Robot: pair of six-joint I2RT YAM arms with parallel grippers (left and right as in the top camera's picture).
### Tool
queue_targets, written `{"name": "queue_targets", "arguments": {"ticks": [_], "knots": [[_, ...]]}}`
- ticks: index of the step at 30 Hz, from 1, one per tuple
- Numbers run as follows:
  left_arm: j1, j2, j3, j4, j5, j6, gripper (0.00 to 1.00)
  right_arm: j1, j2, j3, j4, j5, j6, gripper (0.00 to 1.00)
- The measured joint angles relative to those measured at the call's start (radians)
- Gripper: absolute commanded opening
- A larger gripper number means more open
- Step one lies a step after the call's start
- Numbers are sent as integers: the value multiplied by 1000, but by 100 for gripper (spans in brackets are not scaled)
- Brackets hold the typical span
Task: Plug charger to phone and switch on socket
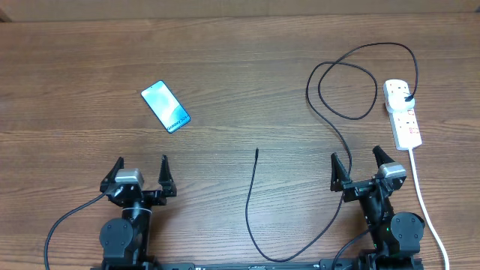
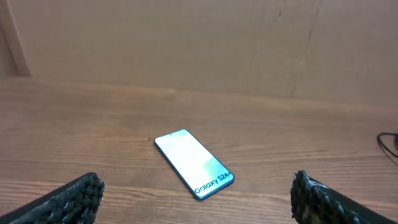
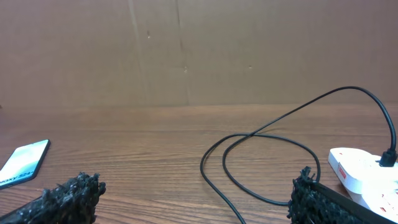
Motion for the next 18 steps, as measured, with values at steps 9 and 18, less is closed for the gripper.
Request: {"name": "queue_targets", "arguments": {"ticks": [9,18], "knots": [[0,7,109,-53,0,1,100,0,0,0,0,0,1,100],[0,203,224,-54,1,1,100,0,0,0,0,0,0,100]]}}
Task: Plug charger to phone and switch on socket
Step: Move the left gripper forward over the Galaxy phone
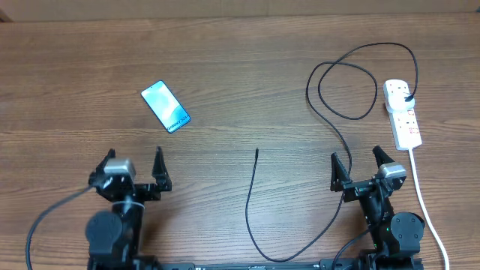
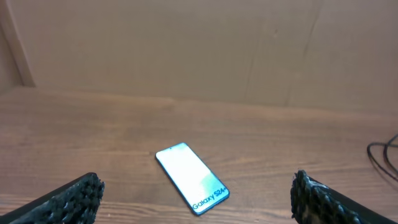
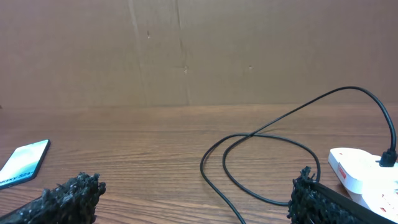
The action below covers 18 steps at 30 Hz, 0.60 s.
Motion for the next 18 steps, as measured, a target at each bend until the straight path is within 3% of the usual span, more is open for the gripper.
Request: {"name": "queue_targets", "arguments": {"ticks": [10,18], "knots": [[0,364,221,-53,46,2,100,0,0,0,1,0,1,100],[0,617,426,-254,60,2,100,1,0,0,1,0,0,100]]}}
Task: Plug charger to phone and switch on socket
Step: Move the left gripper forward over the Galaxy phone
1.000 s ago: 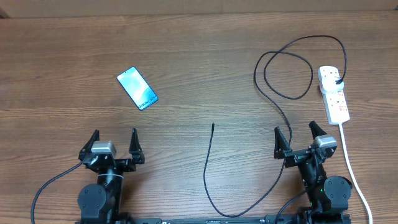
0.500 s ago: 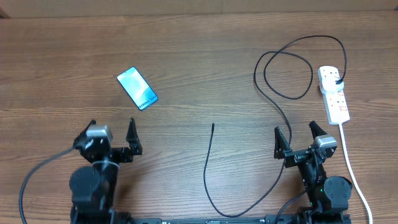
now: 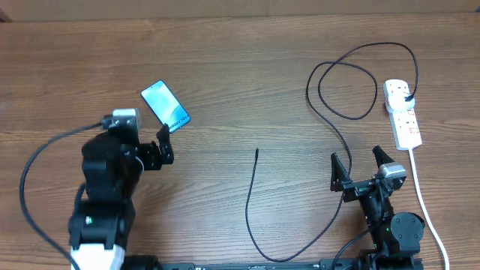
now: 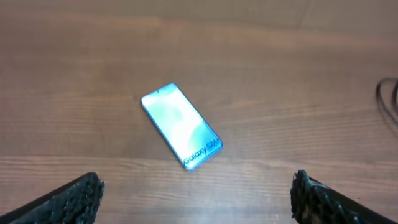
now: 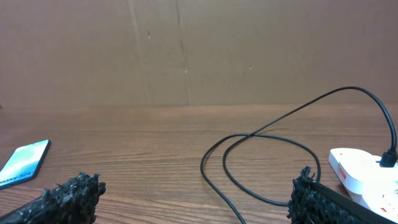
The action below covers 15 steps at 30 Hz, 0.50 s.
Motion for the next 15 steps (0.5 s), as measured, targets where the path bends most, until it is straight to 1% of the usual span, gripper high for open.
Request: {"name": "queue_targets", "arguments": {"ticks": [7,10,15], "knots": [[0,183,164,-154,3,0,100,3,0,0,0,0,0,100],[0,252,211,-209,3,0,100,3,0,0,0,0,0,100],[0,338,238,-269,3,0,100,3,0,0,0,0,0,100]]}}
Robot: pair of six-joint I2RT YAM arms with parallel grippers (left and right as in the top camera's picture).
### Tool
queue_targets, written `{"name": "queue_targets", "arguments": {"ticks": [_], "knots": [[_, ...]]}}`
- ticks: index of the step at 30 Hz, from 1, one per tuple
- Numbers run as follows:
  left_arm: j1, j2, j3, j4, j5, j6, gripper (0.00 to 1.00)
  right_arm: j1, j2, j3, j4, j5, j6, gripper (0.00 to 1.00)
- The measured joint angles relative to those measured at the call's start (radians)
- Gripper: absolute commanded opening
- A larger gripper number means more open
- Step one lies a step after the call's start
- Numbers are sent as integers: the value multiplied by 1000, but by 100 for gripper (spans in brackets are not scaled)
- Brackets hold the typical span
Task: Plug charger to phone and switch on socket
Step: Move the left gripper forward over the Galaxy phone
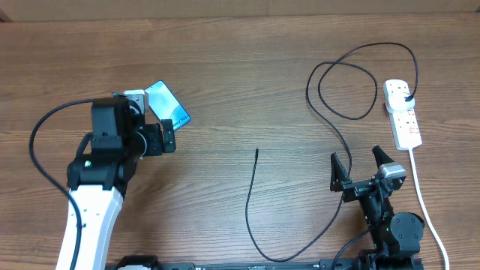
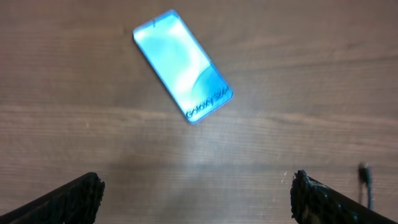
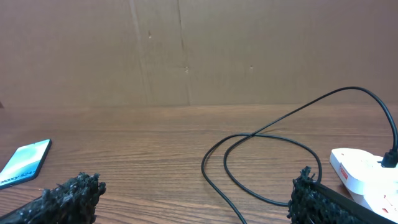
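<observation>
The blue-screened phone lies face up at the left of the wooden table, also seen in the left wrist view and far left in the right wrist view. My left gripper hangs open just in front of it, nothing between its fingers. The black charger cable loops from the white power strip to its free plug end mid-table. My right gripper rests open near the front edge, beside the cable.
A white cord runs from the power strip toward the front right edge. A brown cardboard wall stands behind the table. Bare wood lies between the phone and the cable's plug end.
My left arm has reached farther forward and tilted down, so the phone now sits near the top of its wrist view. The right arm, the phone and the cable have not moved.
Both grippers first rested open at the front edge, the phone far ahead of the left one. The left arm then lifted and stood closer to the phone at each moment, now hanging just short of it. The right arm stayed still throughout.
</observation>
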Motion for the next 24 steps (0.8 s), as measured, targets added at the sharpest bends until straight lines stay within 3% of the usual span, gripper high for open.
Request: {"name": "queue_targets", "arguments": {"ticks": [8,24], "knots": [[0,86,0,-37,-2,0,100,0,0,0,0,0,0,100],[0,92,1,-22,-2,0,100,0,0,0,0,0,1,100]]}}
